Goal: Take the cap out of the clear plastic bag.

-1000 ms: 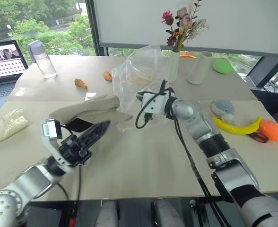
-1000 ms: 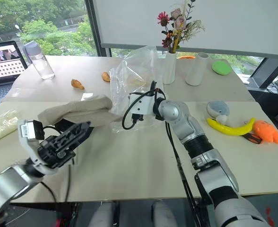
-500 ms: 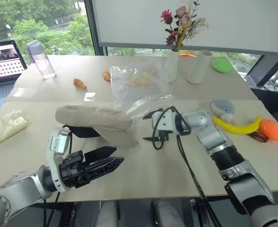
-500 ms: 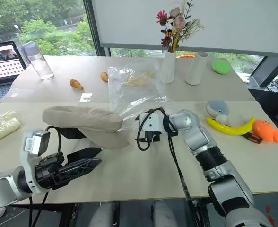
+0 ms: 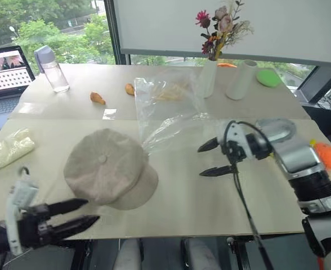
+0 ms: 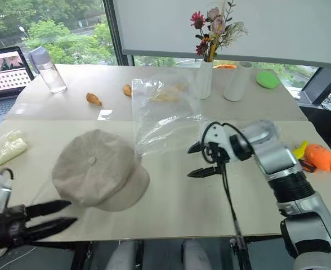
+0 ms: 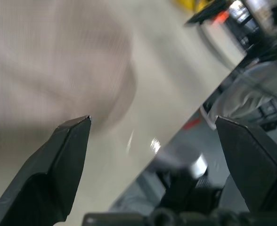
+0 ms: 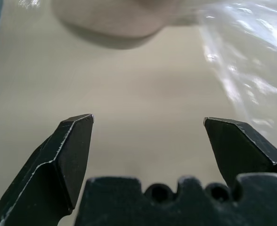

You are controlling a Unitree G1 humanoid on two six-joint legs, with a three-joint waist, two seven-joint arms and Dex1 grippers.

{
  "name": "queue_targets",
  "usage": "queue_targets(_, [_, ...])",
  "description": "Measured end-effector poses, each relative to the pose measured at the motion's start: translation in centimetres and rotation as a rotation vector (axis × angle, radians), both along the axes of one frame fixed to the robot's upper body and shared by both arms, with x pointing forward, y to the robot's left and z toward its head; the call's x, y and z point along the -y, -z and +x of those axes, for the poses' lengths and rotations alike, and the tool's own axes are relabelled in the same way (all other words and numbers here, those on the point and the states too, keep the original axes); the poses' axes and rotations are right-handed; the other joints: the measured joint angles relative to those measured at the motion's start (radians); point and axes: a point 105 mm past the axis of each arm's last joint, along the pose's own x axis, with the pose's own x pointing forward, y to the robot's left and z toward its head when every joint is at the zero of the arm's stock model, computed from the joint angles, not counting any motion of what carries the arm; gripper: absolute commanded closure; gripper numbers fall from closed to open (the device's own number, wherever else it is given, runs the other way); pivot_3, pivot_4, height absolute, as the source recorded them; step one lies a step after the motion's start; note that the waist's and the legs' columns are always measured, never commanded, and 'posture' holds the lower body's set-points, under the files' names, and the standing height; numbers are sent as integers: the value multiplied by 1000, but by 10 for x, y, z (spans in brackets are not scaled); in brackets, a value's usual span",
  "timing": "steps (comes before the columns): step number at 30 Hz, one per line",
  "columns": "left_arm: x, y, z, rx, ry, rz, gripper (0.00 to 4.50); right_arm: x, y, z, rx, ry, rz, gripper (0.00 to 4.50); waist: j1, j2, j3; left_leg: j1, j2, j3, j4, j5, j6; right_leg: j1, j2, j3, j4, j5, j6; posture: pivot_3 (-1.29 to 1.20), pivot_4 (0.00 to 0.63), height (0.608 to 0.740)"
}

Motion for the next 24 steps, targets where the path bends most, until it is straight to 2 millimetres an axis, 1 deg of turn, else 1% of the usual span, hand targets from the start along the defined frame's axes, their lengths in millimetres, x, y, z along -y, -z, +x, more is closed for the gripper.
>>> queue_targets(1, [-2,-15,0,63,-4,-35,0,3,-3,4,15,31,22,47,-2,0,0,0,0,0,0,0,0,0,0,0,0,0,1,0,150,740])
queue_targets(2, [-3,-26,1,109,-8,-61,0,4,-5,7,27,54,46,47,-5,0,0,0,0,0,-1,0,1,2,1,0,1,0,1,0,150,740])
queue_targets(4, [-11,-50,8,244,-60,-141,0,4,-14,23,57,157,207,47,-9,0,0,0,2,0,0,3,6,3,5,1,3,0,1,0,150,740])
queue_targets(5, [-15,-56,11,280,-89,-158,0,4,-16,29,69,193,242,47,-9,0,0,0,3,0,0,4,8,3,6,1,4,0,1,0,150,740])
queue_targets(7, [-34,-63,38,390,-292,-226,0,11,-29,49,94,337,408,47,-4,7,1,3,1,0,3,4,8,6,5,3,9,0,2,0,150,740])
queue_targets(8, [-45,-63,51,415,-402,-244,0,14,-32,54,105,383,456,47,-1,6,1,3,1,0,3,4,8,6,6,3,10,-1,3,0,150,740])
queue_targets(9, [-59,-59,70,444,-552,-265,0,22,-34,62,119,462,511,47,7,6,1,5,0,-2,2,4,8,10,6,2,10,0,3,0,150,740])
queue_targets(10, [-71,-50,83,438,-673,-265,0,28,-34,67,126,519,544,47,12,3,2,6,1,-2,4,4,8,11,7,2,10,1,4,0,150,740])
queue_targets(11, [-77,-39,91,419,-748,-218,0,35,-32,70,138,567,557,47,12,0,1,5,1,-2,4,5,8,11,7,2,9,2,4,0,150,740])
queue_targets(13, [-87,-23,101,404,-860,-137,0,46,-32,76,175,662,583,47,13,-1,1,4,0,-1,5,4,8,12,6,3,7,2,5,0,150,740])
queue_targets(15, [-91,-8,109,427,-942,27,0,63,-29,83,223,826,638,47,13,-1,1,4,0,0,4,4,7,13,5,4,3,3,5,0,150,740])
queue_targets(16, [-92,0,111,428,-975,72,0,71,-24,85,232,903,655,47,14,-1,0,4,0,1,3,4,7,13,5,4,1,4,6,0,150,740])
queue_targets(18, [-96,18,112,420,-1046,128,0,87,-10,84,264,1042,653,47,15,-1,0,3,1,0,1,4,7,12,6,4,0,6,9,0,150,740])
queue_targets(19, [-101,29,111,408,-1099,139,0,93,2,80,280,1112,656,47,17,-1,-1,4,1,0,0,4,7,13,6,4,0,7,11,0,150,740])
queue_targets(20, [-104,38,110,390,-1126,157,0,95,13,78,276,1151,642,47,17,-1,-1,4,1,0,0,4,7,12,6,4,0,7,11,0,150,740])
queue_targets(22, [-114,57,106,367,-1181,234,0,97,45,66,270,1225,589,47,15,-1,-1,4,1,0,-1,4,8,11,6,4,0,7,11,0,150,740])
queue_targets(24, [-119,66,102,375,-1203,277,0,96,65,60,260,1262,538,47,12,-1,-1,3,1,1,-1,4,8,11,6,4,0,7,11,0,150,740])
